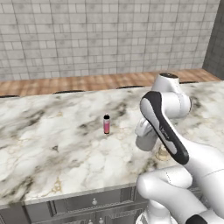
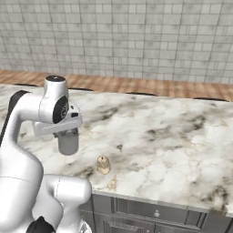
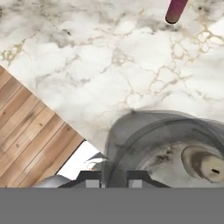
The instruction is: Pick the candle and jar from the dining table and place them in the open cabinet. Close the cabinet after placing the objects.
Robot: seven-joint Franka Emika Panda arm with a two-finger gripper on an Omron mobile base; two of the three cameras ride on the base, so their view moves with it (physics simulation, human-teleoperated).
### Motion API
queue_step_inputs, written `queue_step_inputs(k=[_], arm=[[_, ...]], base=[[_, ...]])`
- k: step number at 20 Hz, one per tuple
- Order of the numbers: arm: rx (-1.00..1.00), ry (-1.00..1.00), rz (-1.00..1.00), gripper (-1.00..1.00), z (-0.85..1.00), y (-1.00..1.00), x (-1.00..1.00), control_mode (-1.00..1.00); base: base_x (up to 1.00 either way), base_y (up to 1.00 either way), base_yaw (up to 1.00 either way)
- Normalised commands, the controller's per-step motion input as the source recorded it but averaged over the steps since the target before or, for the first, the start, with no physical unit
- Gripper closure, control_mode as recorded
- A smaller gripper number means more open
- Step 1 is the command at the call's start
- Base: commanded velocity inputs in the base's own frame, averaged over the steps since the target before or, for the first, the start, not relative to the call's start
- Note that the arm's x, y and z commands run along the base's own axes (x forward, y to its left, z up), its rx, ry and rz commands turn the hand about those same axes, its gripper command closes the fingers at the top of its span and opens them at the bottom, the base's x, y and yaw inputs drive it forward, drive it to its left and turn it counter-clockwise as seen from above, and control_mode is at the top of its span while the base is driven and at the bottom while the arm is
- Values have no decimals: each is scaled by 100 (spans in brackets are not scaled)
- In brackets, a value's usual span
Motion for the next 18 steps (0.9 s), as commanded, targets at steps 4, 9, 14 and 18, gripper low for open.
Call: queue_step_inputs(k=[4,9,14,18], arm=[[-4,1,-2,100,79,-46,-39,-100],[0,-1,-12,100,43,-53,-15,-100],[-2,-16,-20,100,10,-41,0,-100],[-7,-33,-29,100,0,-18,0,-100]], base=[[0,0,0],[0,0,0],[0,0,0],[0,0,0]])
